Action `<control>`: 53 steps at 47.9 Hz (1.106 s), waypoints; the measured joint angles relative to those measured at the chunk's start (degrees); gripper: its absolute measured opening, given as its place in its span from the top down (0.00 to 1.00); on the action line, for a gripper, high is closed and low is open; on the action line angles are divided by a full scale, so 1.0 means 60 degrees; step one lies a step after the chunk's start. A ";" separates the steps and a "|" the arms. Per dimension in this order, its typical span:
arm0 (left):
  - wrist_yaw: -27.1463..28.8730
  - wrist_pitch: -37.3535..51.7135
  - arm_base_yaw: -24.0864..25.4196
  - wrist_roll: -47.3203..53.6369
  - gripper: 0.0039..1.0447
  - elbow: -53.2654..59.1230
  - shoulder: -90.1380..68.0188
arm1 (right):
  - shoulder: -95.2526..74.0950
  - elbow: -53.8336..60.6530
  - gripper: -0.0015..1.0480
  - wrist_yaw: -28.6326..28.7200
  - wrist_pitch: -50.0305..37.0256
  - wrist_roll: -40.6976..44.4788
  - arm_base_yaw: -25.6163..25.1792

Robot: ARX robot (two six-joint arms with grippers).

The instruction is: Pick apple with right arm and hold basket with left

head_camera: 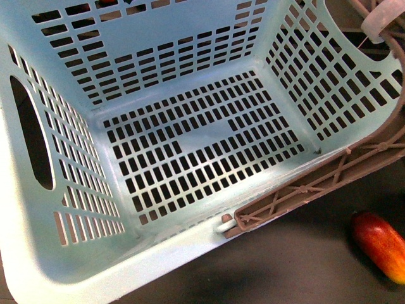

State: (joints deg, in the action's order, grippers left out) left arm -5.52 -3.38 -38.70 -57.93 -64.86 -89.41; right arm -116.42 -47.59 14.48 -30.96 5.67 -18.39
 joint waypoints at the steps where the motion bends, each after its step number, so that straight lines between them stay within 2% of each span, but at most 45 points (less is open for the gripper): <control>1: 0.0000 0.0000 0.0000 0.0000 0.84 0.0000 0.0000 | 0.0379 0.0182 0.23 0.0131 0.0051 0.0000 -0.0058; 10: 0.0004 0.0000 0.0000 0.0000 0.84 0.0000 0.0000 | 0.3923 0.1392 0.23 0.1096 0.0998 -0.0211 -0.0219; 22: -0.0004 0.0000 0.0000 -0.0004 0.84 0.0000 0.0000 | 0.7289 0.1588 0.23 0.1271 0.1796 -0.1337 0.1024; 42: 0.0007 0.0000 0.0000 0.0000 0.84 0.0000 0.0000 | 0.7832 0.2240 0.23 -0.0033 0.1588 -0.2594 0.3880; 53: 0.0004 0.0000 0.0000 0.0000 0.84 0.0000 0.0000 | 0.7657 0.2466 0.23 -0.0426 0.1381 -0.2779 0.4936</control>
State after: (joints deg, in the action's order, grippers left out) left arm -5.50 -3.38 -38.70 -57.93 -64.86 -89.41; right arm -70.48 -32.80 11.92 -22.68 -11.00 11.22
